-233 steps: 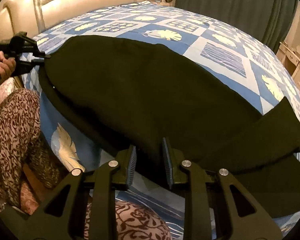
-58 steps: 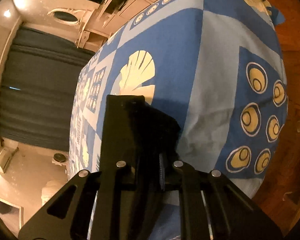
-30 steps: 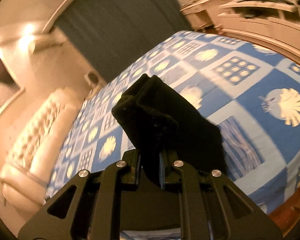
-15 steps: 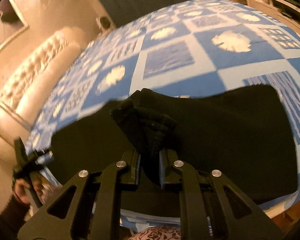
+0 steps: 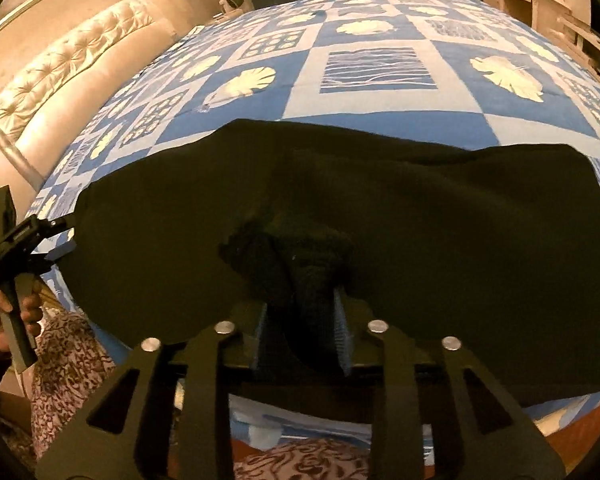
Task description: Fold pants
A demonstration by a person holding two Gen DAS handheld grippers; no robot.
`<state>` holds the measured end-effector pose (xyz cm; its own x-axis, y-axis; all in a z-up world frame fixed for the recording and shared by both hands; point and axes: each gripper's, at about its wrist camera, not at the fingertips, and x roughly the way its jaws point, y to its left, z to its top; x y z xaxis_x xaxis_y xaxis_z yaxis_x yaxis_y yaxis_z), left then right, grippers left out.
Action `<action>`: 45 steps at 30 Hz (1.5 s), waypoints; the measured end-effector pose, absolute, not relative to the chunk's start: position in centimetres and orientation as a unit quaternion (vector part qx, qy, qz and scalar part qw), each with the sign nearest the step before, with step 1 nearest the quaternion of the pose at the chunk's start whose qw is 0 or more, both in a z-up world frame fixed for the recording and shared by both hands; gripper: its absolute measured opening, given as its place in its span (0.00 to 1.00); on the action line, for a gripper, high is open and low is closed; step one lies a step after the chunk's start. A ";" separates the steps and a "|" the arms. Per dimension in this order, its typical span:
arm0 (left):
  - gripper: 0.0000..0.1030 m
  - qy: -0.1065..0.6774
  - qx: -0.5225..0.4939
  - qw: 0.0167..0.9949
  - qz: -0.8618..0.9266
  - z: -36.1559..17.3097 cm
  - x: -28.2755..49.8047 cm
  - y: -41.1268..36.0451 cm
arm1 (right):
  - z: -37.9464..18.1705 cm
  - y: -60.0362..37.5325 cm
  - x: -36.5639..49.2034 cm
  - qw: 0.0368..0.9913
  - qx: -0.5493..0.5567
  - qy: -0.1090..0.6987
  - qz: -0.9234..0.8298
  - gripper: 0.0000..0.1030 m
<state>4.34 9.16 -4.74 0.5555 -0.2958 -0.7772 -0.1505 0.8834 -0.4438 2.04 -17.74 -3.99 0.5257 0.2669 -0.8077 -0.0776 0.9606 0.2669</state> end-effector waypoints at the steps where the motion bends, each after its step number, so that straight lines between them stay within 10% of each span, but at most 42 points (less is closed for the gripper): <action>1: 0.88 0.469 -0.236 0.850 -0.043 -4.7 4.4 9.2 | -4.0 -17.5 1.9 0.865 0.105 0.479 0.110 0.43; 15: 0.88 0.468 -0.233 0.851 -0.046 -4.8 4.4 9.0 | 3.7 -28.7 1.5 0.871 0.261 0.374 0.185 0.63; 24: 0.88 0.467 -0.223 0.855 -0.045 -4.8 4.3 8.8 | -6.3 -45.5 4.0 0.776 0.480 0.404 0.064 0.62; 28: 0.88 0.467 -0.222 0.855 -0.045 -4.8 4.3 8.8 | -8.7 -44.9 5.5 0.753 0.498 0.421 0.088 0.26; 31: 0.88 0.467 -0.221 0.855 -0.045 -4.8 4.3 8.7 | -9.5 -45.0 5.9 0.756 0.485 0.434 0.068 0.23; 35: 0.88 0.467 -0.218 0.856 -0.045 -4.9 4.3 8.8 | -9.4 -45.4 4.7 0.745 0.511 0.421 0.084 0.35; 37: 0.88 0.467 -0.219 0.856 -0.045 -4.9 4.3 8.8 | -9.4 -45.6 3.3 0.737 0.517 0.424 0.095 0.58; 44: 0.88 0.465 -0.221 0.856 -0.046 -4.9 4.4 8.8 | -10.1 -44.2 -1.8 0.716 0.488 0.474 0.155 0.61; 45: 0.88 0.466 -0.220 0.856 -0.046 -4.9 4.4 8.8 | -10.2 -44.0 -2.3 0.719 0.477 0.480 0.158 0.46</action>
<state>4.41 8.81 -4.92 0.5622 -0.2836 -0.7769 -0.1261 0.8990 -0.4194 -2.31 -44.04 -10.25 0.4887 0.6851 -0.5402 0.2320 0.4948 0.8375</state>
